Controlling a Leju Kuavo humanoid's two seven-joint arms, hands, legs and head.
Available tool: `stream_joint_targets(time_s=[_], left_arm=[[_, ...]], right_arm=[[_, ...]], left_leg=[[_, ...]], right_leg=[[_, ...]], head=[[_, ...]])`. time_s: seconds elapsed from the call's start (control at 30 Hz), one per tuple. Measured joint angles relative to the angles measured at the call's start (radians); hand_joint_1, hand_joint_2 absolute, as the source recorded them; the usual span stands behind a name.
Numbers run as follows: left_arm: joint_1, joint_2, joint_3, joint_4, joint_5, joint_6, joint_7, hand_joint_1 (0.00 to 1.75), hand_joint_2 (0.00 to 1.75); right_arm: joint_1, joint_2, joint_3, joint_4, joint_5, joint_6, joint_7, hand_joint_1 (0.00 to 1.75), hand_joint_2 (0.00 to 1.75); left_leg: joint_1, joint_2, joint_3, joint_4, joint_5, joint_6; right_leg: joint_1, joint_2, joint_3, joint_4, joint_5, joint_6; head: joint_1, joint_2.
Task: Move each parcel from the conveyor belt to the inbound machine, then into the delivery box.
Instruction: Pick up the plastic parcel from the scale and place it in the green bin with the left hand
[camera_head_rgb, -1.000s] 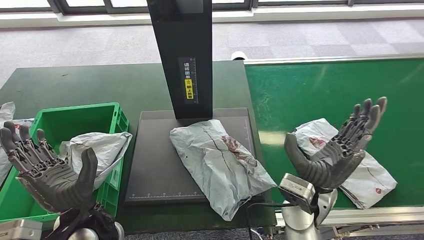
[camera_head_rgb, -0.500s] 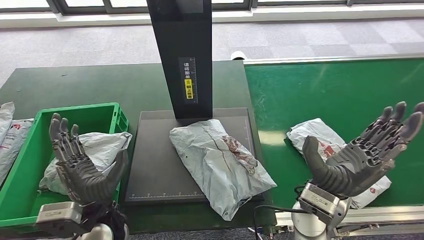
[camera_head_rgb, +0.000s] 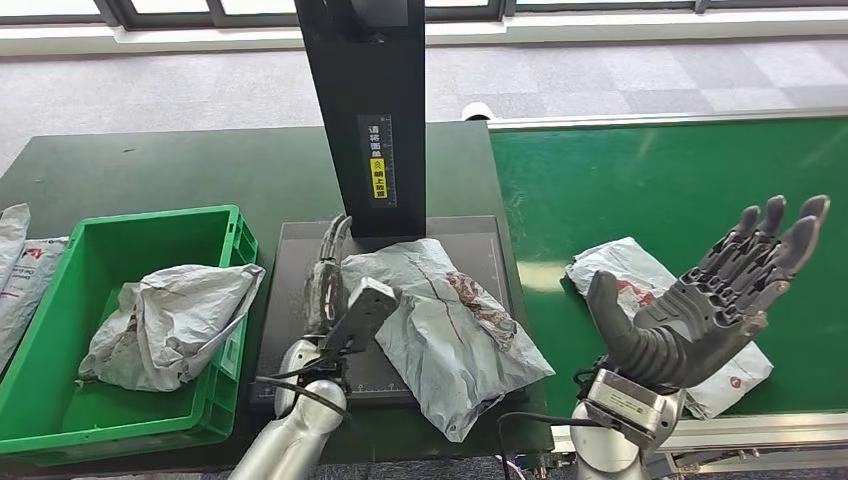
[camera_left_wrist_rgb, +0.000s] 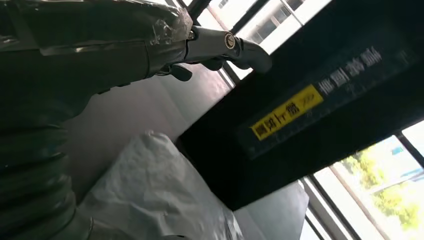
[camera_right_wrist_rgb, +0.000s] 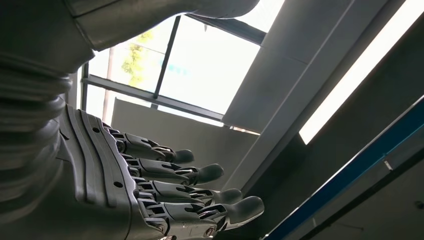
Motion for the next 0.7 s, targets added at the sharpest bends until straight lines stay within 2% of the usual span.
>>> stream_joint_targets(time_s=[0.17, 0.5, 0.7], left_arm=[[-0.057, -0.011, -0.066, 0.117, 0.000, 0.004, 0.015, 0.00, 1.75], [-0.088, -0.016, -0.090, 0.191, 0.002, 0.007, 0.019, 0.00, 1.75], [-0.123, -0.017, -0.163, 0.254, 0.085, -0.009, 0.078, 0.00, 1.75]], right_arm=[[0.000, 0.000, 0.000, 0.005, 0.000, 0.000, 0.000, 0.00, 1.75], [-0.001, 0.000, 0.000, 0.006, 0.000, 0.000, 0.000, 0.00, 1.75], [-0.001, 0.000, 0.000, 0.015, -0.003, 0.000, 0.000, 0.00, 1.75]], left_leg=[[0.000, 0.000, 0.000, 0.000, 0.000, 0.000], [0.000, 0.000, 0.000, 0.000, 0.000, 0.000], [0.000, 0.000, 0.000, 0.000, 0.000, 0.000]], right_leg=[[0.000, 0.000, -0.001, 0.000, 0.000, 0.000], [0.000, 0.000, -0.001, 0.000, 0.000, 0.000], [0.000, 0.000, -0.001, 0.000, 0.000, 0.000]], head=[[0.000, 0.000], [0.000, 0.000], [0.000, 0.000]])
